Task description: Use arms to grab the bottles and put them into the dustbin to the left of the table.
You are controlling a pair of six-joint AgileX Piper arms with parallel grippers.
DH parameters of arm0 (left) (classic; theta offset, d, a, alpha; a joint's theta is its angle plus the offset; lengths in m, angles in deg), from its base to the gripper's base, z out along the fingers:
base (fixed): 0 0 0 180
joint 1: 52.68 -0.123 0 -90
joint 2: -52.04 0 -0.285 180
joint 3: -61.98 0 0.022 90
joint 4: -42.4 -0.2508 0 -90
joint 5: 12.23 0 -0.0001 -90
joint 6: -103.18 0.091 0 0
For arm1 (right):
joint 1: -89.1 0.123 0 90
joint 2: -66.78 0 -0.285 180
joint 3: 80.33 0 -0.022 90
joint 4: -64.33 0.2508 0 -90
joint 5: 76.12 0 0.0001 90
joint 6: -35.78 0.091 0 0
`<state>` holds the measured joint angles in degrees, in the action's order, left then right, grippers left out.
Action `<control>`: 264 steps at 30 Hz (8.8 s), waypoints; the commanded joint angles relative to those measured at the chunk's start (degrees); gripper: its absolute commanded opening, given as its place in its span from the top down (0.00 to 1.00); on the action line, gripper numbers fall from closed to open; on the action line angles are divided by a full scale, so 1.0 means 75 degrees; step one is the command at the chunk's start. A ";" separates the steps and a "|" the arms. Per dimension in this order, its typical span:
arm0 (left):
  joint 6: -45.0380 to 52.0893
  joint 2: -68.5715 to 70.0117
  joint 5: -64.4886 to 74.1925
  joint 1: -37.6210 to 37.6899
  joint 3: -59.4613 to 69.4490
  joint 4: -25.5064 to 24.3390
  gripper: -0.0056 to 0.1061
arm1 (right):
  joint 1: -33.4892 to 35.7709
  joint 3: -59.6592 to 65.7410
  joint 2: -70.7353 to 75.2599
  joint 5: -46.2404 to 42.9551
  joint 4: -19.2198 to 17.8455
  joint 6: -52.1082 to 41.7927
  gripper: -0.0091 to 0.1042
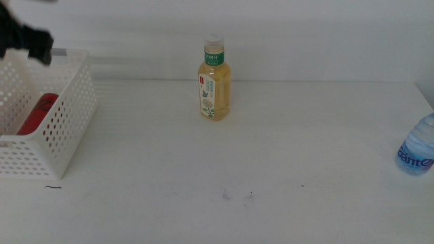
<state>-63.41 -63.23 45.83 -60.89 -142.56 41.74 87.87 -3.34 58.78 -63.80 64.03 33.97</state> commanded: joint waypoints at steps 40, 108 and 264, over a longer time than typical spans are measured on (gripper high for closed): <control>-0.2170 0.4420 -1.3624 0.4756 1.1028 -0.0582 0.11 | 0.0032 0.0030 0.0027 -0.0097 -0.0090 -0.0019 0.30; -0.4369 -0.3534 -1.4824 0.3470 0.3748 -0.3166 0.11 | 0.0032 0.0030 0.0027 -0.0097 -0.0090 -0.0019 0.30; -0.0831 0.2232 0.0669 0.0830 0.1468 -0.0258 0.11 | 0.0032 0.0030 0.0027 -0.0097 -0.0090 -0.0019 0.30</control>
<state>-68.54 -50.12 53.20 -55.59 -133.60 39.02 87.87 -3.34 58.78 -64.04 64.03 33.97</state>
